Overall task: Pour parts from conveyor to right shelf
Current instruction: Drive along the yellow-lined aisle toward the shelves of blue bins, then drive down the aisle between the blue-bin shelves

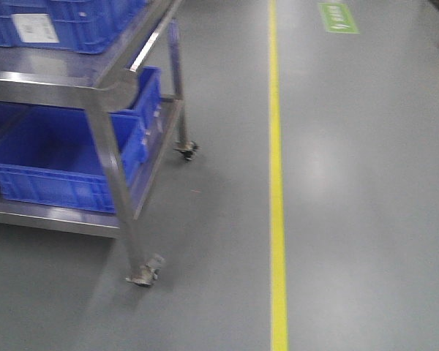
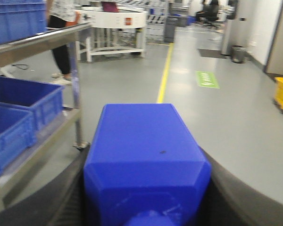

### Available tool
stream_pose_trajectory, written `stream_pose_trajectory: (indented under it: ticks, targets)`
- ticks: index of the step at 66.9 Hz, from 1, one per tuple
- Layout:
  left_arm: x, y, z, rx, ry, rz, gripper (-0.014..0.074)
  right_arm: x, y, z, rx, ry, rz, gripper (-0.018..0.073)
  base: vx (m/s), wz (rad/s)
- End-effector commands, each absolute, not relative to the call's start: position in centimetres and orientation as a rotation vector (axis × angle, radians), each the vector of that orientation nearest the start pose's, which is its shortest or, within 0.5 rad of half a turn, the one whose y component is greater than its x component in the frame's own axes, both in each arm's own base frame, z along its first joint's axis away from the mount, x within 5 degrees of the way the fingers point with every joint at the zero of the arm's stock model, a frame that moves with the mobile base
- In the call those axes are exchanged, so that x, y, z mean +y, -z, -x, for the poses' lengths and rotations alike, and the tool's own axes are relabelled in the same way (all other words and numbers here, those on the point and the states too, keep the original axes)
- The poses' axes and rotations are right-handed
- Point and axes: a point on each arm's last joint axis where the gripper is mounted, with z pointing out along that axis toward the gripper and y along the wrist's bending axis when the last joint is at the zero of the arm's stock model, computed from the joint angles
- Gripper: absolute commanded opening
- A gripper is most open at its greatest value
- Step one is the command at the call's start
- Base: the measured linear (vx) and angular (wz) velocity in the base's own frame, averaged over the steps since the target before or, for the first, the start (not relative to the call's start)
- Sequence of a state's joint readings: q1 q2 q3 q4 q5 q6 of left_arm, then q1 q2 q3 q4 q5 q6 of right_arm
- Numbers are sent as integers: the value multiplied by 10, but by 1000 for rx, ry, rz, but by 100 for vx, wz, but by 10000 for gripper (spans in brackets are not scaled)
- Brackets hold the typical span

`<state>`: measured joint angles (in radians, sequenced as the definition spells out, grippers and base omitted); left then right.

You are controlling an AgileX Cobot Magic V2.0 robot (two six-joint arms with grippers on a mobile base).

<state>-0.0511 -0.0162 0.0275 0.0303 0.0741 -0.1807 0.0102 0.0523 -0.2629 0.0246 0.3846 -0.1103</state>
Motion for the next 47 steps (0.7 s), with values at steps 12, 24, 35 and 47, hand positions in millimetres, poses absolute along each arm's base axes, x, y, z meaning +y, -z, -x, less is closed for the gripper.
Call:
stream_pose_trajectory:
  ticks: [12,24,35,47]
  targets:
    - [-3,-198,-56,1509,176,81,-6,1,-278,-44,1559,62,88,-4,40,72]
    - [-3,-198,-56,1509,176,81,-6,1,-278,-44,1559,61,89,-4,32,96]
    - [-3,-198,-56,1509,176,81,-6,1,-278,-44,1559,61,89,-4,26,100]
    - [-3,-198,-56,1509,176,81,-6,1,-278,-44,1559,61,89,-4,23,95]
